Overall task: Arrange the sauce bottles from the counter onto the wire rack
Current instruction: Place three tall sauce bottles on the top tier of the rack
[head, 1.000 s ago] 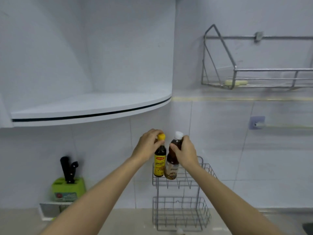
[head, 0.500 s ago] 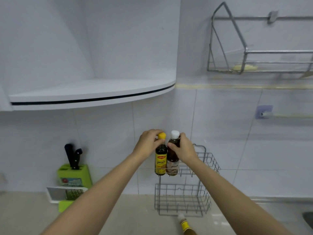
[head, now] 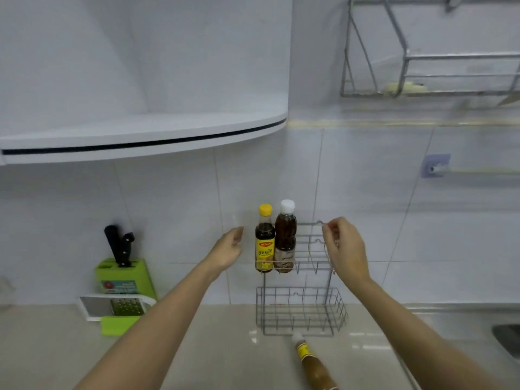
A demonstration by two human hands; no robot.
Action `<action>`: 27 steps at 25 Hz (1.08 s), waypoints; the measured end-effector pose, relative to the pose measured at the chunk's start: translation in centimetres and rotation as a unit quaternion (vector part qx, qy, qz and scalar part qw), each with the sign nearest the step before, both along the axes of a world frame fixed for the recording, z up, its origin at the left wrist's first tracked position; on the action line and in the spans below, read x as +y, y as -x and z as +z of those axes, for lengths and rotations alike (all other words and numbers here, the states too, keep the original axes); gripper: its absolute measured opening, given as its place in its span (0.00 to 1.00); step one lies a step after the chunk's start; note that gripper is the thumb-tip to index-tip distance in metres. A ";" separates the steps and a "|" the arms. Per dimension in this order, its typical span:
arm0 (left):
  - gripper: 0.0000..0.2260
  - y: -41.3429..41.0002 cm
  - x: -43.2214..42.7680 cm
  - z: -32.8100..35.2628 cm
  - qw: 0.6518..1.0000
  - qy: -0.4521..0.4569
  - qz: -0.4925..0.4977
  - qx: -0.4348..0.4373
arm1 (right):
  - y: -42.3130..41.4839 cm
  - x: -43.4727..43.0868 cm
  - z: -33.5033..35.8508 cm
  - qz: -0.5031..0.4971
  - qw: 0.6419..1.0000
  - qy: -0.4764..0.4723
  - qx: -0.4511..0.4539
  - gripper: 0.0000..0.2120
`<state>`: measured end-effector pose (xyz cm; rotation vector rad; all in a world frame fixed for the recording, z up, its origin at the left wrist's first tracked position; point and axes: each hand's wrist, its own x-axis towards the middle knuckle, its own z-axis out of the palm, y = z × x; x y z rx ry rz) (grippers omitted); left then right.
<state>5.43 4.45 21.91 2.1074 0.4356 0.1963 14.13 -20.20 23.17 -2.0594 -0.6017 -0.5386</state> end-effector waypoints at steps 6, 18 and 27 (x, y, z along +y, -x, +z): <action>0.28 -1.3 -2.2 -2.8 0.993 0.045 -0.107 0.024 | 0.1 -4.8 -13.9 0.075 0.933 0.335 0.104 0.08; 0.24 -2.6 -1.7 -4.1 0.989 0.076 -0.122 -0.021 | 2.5 -0.9 -22.8 0.097 0.796 0.452 0.390 0.24; 0.25 -2.7 -1.7 -4.5 0.989 0.082 -0.119 -0.021 | 4.4 1.1 -23.5 0.081 0.774 0.442 0.446 0.38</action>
